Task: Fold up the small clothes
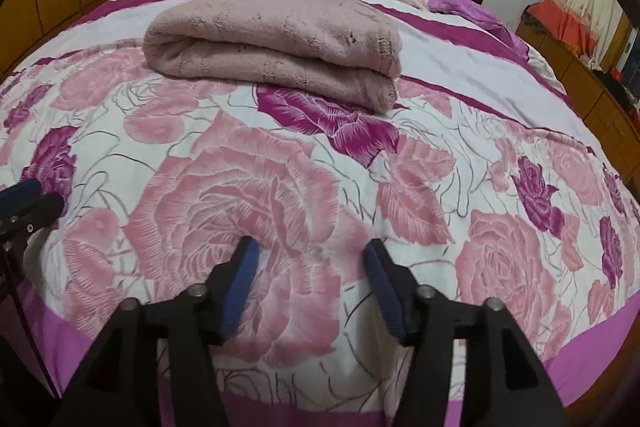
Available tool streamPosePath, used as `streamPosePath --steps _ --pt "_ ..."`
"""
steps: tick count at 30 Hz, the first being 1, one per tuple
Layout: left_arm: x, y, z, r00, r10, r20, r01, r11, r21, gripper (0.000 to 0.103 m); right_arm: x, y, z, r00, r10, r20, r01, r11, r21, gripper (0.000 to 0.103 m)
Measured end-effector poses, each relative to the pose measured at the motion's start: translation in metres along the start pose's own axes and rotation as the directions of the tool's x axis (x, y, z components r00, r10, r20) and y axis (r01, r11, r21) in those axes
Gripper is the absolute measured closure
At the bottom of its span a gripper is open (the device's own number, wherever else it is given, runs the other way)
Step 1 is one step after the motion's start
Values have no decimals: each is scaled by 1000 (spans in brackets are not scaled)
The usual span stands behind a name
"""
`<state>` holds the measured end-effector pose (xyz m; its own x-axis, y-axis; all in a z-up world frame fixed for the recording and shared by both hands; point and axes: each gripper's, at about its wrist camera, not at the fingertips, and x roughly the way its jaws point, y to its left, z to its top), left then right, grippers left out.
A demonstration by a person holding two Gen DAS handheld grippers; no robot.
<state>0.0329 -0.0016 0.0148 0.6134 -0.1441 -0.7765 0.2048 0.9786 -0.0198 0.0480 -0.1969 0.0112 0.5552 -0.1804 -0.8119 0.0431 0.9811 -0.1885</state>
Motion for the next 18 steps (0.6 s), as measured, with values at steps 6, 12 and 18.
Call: streamPosePath --steps 6,12,18 --pt "17 1 11 998 9 68 -11 1000 27 75 19 -12 9 1000 8 27 -10 998 67 14" --pt "39 -4 30 995 6 103 -12 999 52 58 41 -30 16 993 85 85 -95 988 125 1" --pt "48 -5 43 996 2 86 -5 999 35 48 48 -27 28 994 61 87 -70 992 109 1"
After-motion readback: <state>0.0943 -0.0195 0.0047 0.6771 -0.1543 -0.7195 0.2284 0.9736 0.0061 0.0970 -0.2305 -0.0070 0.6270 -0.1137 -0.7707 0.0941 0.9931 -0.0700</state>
